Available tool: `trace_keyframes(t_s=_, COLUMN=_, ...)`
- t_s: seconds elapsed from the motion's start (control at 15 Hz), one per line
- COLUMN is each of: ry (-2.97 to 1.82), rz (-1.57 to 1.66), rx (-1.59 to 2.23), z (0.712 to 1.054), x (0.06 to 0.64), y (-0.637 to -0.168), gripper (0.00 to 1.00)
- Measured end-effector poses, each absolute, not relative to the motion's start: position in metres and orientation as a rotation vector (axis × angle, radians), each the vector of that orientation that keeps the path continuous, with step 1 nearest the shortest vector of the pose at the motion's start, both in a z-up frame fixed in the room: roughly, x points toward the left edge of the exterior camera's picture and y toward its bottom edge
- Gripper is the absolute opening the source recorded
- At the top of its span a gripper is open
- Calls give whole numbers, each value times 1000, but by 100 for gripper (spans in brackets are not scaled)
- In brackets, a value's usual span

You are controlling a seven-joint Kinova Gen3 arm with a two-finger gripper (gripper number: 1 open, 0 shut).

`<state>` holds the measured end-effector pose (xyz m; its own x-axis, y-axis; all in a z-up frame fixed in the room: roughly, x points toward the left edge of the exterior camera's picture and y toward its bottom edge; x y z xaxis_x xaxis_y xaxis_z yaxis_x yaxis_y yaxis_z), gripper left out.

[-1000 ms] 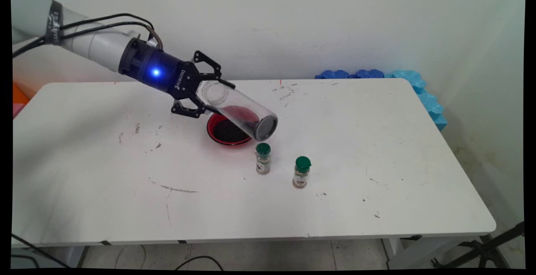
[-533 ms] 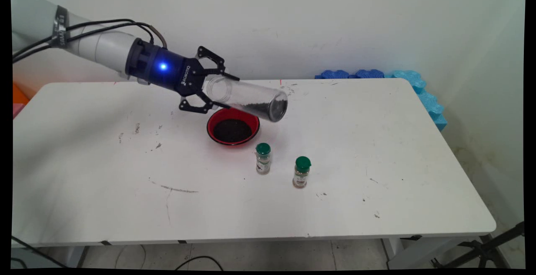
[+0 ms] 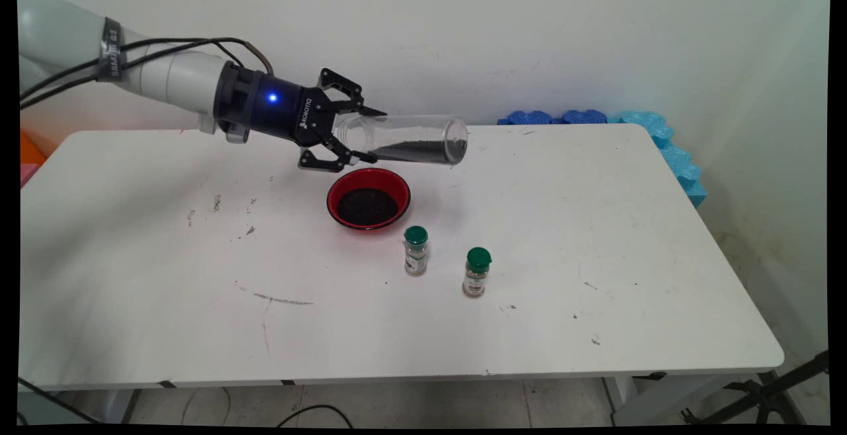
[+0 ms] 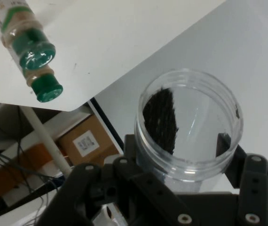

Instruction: Pour the black seasoning powder in the red bowl

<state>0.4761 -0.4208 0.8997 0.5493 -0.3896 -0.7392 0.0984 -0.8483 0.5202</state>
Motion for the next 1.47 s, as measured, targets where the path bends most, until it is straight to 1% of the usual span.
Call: trace_keyframes(t_s=1.47, ry=43, rz=-1358, rx=2234, z=868, x=450, y=-433, gripper=0)
